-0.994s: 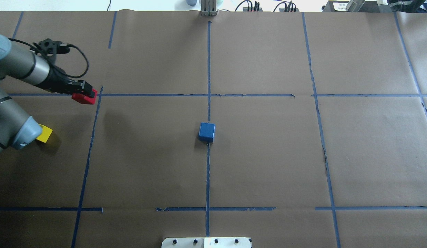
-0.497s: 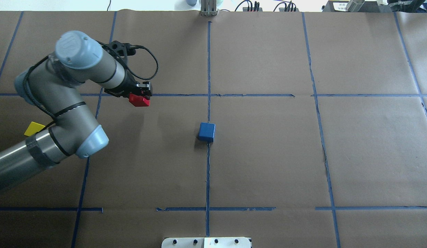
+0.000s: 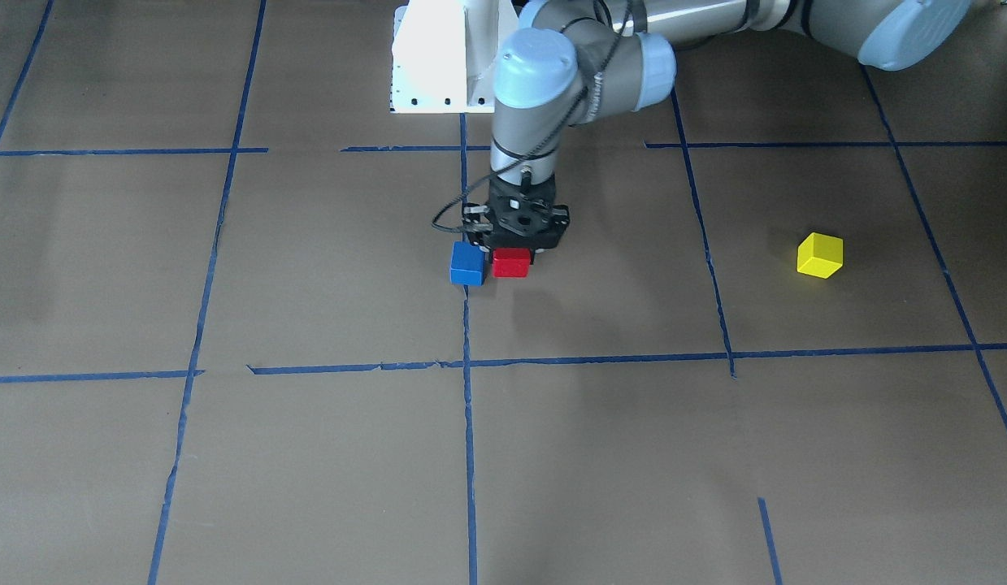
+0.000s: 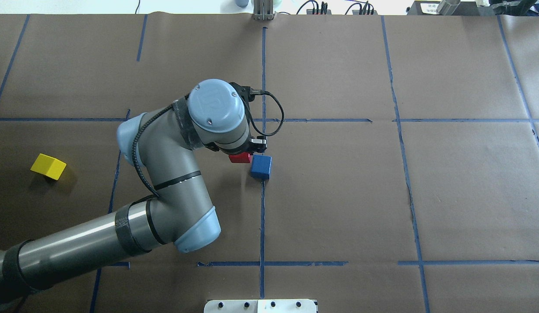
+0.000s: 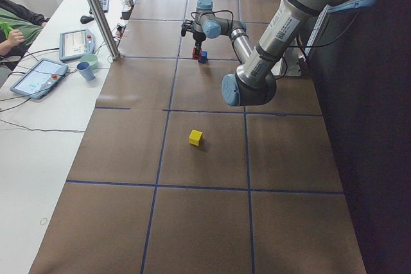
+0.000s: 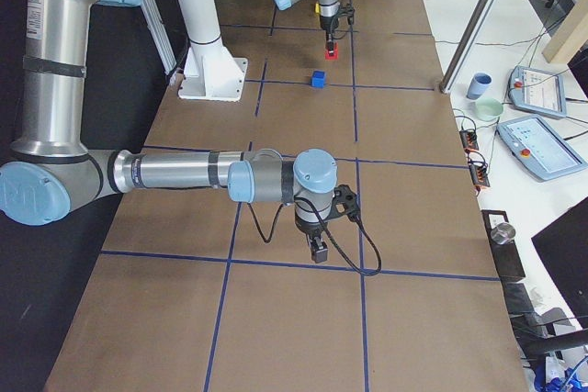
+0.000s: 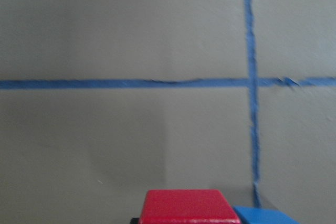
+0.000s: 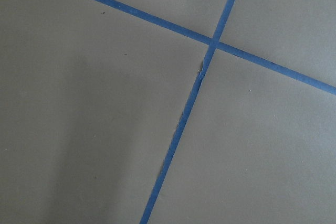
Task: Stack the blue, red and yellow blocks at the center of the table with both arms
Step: 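Carry the red block with the left gripper above the blue block, then lower the red block onto the blue block and open the left gripper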
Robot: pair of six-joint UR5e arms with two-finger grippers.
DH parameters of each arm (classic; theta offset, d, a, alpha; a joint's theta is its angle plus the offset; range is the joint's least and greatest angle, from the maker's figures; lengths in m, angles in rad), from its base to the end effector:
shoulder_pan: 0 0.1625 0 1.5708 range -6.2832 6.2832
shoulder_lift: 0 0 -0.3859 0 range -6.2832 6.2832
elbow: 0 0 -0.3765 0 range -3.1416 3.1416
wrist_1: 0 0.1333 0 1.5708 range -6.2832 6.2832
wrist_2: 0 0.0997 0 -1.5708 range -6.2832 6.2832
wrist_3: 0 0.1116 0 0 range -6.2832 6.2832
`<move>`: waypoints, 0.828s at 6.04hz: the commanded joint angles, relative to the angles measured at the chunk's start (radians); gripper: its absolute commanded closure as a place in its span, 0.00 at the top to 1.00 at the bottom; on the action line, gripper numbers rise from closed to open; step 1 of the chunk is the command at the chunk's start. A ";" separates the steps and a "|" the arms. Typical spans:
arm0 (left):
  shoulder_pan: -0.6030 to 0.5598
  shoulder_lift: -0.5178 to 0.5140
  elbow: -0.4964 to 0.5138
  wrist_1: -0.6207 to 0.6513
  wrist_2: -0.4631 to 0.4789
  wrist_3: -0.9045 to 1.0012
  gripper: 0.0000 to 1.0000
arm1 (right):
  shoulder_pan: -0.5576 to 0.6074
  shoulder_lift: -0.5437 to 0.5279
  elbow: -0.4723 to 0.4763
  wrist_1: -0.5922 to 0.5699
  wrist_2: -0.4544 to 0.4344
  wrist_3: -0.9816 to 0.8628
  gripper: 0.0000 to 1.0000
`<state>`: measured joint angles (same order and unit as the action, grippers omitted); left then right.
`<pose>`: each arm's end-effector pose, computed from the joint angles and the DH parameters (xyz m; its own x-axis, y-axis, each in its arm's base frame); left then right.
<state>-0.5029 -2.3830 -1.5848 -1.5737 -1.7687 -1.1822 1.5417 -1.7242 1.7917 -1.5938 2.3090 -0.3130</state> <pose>0.5450 -0.4269 0.1515 0.6787 0.0507 -0.7327 0.0955 0.9831 0.1565 0.0460 -0.4215 0.5965 0.6937 -0.3564 0.6259 0.2551 0.9342 0.2493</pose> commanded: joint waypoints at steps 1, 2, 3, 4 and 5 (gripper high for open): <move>0.046 -0.036 0.029 0.014 0.017 0.015 0.08 | 0.000 0.000 -0.002 0.000 0.000 0.000 1.00; 0.046 -0.050 0.040 0.014 0.015 0.030 0.09 | 0.000 0.000 -0.003 0.000 0.000 0.000 1.00; 0.046 -0.065 0.052 0.015 0.012 0.070 0.09 | 0.000 0.000 -0.008 0.000 0.001 0.000 1.00; 0.046 -0.065 0.054 0.015 0.009 0.072 0.09 | 0.000 0.000 -0.008 0.000 0.000 0.000 1.00; 0.046 -0.068 0.060 0.014 0.006 0.070 0.09 | 0.000 0.000 -0.009 0.000 0.000 0.000 1.00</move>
<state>-0.4572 -2.4481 -1.5302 -1.5591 -1.7596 -1.1142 1.5416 -1.7242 1.7839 -1.5938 2.3089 -0.3129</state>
